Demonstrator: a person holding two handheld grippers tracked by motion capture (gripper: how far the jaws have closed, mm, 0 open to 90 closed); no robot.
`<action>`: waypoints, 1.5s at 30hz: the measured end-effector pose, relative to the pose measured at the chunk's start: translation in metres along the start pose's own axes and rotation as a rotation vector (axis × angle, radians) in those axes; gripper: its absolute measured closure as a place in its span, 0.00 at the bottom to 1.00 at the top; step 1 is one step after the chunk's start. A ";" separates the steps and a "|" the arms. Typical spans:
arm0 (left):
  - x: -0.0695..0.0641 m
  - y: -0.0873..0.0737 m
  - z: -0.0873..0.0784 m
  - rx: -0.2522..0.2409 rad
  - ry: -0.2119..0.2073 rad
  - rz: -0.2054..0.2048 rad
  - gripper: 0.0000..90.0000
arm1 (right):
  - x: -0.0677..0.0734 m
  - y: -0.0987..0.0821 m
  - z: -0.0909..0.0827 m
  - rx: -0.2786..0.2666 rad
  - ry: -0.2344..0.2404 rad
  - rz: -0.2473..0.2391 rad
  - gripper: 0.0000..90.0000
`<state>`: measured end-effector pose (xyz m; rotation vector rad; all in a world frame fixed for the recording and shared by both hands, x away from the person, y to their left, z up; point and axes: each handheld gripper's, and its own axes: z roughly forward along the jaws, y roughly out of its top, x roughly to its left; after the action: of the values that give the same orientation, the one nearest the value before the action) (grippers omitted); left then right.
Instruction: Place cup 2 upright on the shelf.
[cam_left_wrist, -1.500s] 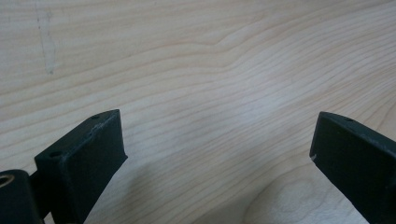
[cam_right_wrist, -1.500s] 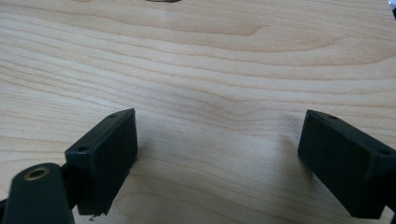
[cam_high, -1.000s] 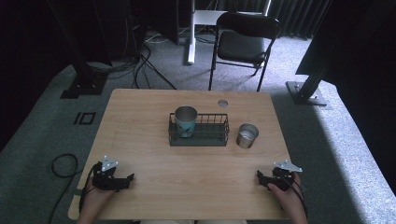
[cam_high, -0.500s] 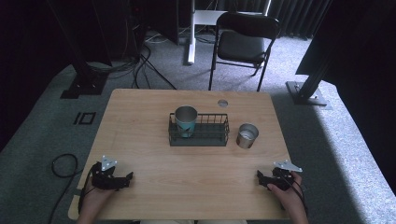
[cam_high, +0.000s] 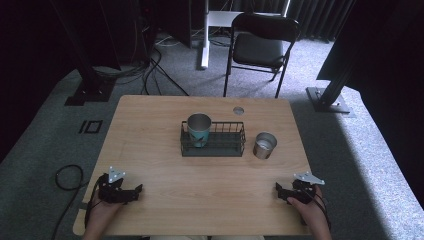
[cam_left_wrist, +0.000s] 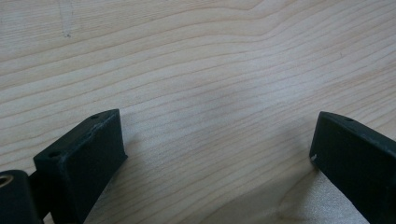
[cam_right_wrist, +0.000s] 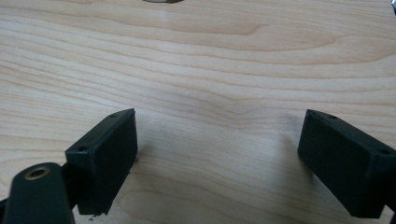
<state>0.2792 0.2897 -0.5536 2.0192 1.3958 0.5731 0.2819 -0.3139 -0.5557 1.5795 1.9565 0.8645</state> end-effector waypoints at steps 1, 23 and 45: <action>0.000 0.000 0.000 0.000 0.001 -0.001 0.04 | 0.000 0.000 0.000 0.002 -0.004 -0.002 0.13; 0.000 0.000 0.000 0.000 0.001 0.000 0.04 | 0.011 0.008 -0.004 -0.069 0.043 -0.005 0.13; 0.000 0.000 0.000 0.001 0.001 0.000 0.04 | 0.020 0.027 0.005 -0.140 0.089 -0.046 0.13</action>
<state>0.2791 0.2896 -0.5537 2.0198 1.3961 0.5734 0.2992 -0.2903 -0.5385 1.4334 1.9387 1.0449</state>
